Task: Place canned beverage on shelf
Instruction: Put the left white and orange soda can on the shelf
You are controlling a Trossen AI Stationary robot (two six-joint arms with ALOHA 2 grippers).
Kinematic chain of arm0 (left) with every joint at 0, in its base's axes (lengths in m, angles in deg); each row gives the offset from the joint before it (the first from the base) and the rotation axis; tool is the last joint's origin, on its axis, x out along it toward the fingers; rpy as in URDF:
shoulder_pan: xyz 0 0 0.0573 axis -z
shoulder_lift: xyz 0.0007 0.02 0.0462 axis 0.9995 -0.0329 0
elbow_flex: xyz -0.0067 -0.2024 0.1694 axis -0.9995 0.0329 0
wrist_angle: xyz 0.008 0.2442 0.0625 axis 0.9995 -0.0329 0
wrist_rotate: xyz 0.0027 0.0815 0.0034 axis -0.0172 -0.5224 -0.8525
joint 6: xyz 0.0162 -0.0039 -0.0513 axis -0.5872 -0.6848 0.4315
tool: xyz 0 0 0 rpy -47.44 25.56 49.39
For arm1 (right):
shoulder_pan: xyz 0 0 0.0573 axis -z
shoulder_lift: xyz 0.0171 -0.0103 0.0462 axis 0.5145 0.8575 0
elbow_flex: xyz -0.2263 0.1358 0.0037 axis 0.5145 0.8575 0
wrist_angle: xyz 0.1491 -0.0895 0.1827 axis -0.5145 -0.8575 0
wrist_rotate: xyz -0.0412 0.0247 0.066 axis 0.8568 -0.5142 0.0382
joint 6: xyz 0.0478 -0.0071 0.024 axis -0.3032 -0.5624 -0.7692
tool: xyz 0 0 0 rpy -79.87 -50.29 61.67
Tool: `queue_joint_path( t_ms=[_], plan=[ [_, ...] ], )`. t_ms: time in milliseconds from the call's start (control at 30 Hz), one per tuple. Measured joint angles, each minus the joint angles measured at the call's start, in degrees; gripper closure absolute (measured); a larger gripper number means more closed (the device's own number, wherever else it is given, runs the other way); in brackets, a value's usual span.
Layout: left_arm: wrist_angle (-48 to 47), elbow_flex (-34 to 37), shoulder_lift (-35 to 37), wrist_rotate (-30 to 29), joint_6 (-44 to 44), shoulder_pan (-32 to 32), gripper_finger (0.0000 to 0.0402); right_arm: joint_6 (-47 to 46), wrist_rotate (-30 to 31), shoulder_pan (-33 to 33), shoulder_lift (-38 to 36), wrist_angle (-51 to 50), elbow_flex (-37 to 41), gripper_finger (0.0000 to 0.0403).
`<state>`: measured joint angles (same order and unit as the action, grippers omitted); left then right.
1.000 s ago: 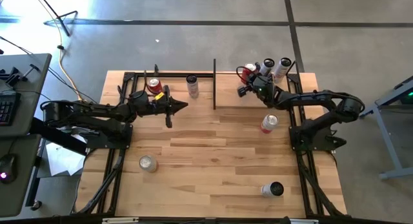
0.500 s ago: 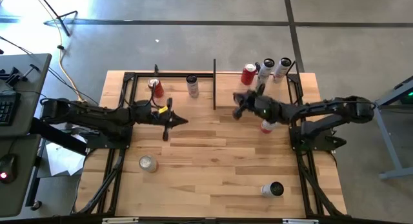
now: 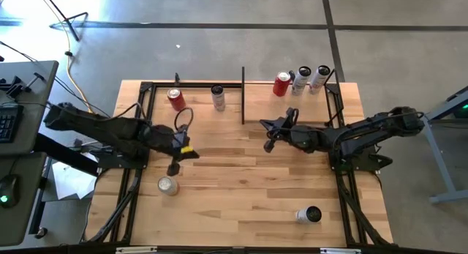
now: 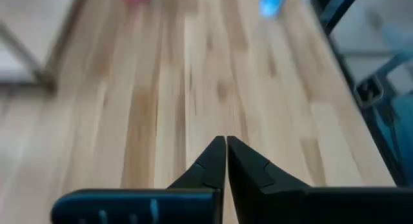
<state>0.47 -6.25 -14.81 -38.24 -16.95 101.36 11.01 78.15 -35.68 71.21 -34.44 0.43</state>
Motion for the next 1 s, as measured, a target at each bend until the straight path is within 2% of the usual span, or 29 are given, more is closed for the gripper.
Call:
queue_joint_path(
  t_ms=[200, 367, 567, 700, 800, 1000],
  plan=[
    [-21.34, -13.44, -7.07, -1.76, 22.56, 8.62, 0.0321, 0.07, 0.0, 0.04, 0.0, -1.26, 0.0, 0.0403],
    [-32.69, -20.3, -14.55, -0.74, 37.68, 14.77, 0.0244, 0.7, -0.02, 0.04, 0.0, -2.37, 0.0, 0.0403],
    [-40.21, -25.04, -22.63, 1.89, 46.51, 18.26, 0.0171, 0.7, -0.07, 0.04, 0.0, -2.64, 0.0, 0.0403],
    [-44.53, -25.69, -26.42, 4.45, 50.8, 19.71, 0.0135, 0.07, -0.15, 0.04, 0.0, -3.17, 0.0, 0.0403],
    [-46.35, -25.72, -28.55, 6.46, 53.69, 21.01, 0.0117, 0.0, -0.15, -0.04, 0.0, -3.21, 0.0, 0.0403],
    [-47.44, -25.72, -30.38, 5.23, 56.11, 23.86, 0.0107, -0.15, -0.13, -1.55, 0.0, -3.25, 0.0, 0.0403]
  ],
)
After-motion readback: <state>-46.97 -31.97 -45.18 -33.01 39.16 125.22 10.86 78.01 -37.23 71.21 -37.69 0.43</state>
